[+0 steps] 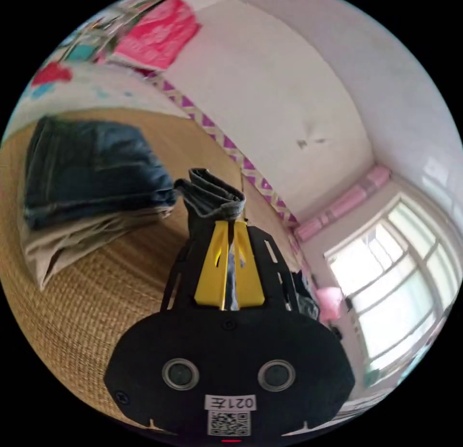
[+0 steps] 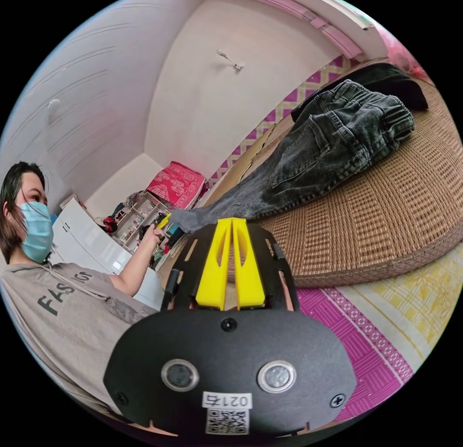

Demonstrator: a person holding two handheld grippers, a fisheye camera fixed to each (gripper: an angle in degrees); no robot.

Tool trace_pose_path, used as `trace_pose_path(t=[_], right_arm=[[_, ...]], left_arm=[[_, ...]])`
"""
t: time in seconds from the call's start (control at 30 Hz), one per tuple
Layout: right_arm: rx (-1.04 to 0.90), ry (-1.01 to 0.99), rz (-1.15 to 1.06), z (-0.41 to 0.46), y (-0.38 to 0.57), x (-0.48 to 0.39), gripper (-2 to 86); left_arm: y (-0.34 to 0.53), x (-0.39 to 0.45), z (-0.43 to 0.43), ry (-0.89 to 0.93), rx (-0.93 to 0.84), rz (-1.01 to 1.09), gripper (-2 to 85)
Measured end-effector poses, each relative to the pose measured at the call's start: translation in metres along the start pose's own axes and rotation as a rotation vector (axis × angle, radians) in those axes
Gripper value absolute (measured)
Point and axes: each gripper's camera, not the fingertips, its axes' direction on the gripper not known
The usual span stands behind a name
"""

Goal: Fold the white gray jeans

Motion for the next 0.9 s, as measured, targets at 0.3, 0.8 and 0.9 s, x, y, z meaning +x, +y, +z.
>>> trace_pose_path(t=[0.3,0.8,0.9], right_arm=[[0.048,-0.065,-0.013,-0.012,0.009,-0.001,-0.7],[0.060,-0.083,-0.028,-0.030,-0.023,-0.022,0.0],[0.059,-0.052,-0.027,-0.034,-0.037,-0.032,2.5]], left_arm=[[0.141,0.352,0.188,0.126,-0.359,0.622,-1.0],[0.239,0.364,0.373,0.039,-0.673,0.588,5.8],[0.219,0.371,0.349,0.254,-0.617,0.654,8.0]])
